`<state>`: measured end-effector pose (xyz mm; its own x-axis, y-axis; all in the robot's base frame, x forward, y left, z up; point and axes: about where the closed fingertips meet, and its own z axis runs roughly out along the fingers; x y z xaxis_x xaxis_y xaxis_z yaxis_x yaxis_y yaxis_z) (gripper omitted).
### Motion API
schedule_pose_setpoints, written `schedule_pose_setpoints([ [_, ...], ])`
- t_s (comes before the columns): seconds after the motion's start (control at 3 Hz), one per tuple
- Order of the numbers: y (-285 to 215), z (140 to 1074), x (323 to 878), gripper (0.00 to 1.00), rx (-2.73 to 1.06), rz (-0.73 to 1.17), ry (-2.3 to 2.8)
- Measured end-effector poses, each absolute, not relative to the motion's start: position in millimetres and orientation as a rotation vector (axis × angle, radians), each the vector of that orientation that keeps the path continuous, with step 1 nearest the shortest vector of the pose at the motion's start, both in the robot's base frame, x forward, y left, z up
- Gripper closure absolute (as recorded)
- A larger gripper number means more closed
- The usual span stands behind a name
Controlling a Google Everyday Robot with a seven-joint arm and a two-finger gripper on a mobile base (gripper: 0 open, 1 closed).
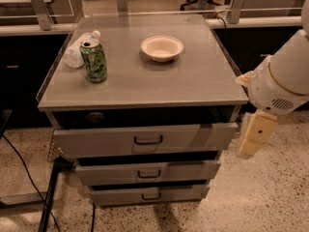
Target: Open top drawer
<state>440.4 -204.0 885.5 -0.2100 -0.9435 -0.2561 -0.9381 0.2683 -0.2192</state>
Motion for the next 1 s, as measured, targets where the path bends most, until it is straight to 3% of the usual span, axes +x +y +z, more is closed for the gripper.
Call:
schedule_pose_setpoints([
  [0.67,-192.9,781.7,440.5,0.0,-1.678,0.145,2.274],
  [1.0,-192.9,781.6,440.5,0.0,-1.678,0.145,2.274],
])
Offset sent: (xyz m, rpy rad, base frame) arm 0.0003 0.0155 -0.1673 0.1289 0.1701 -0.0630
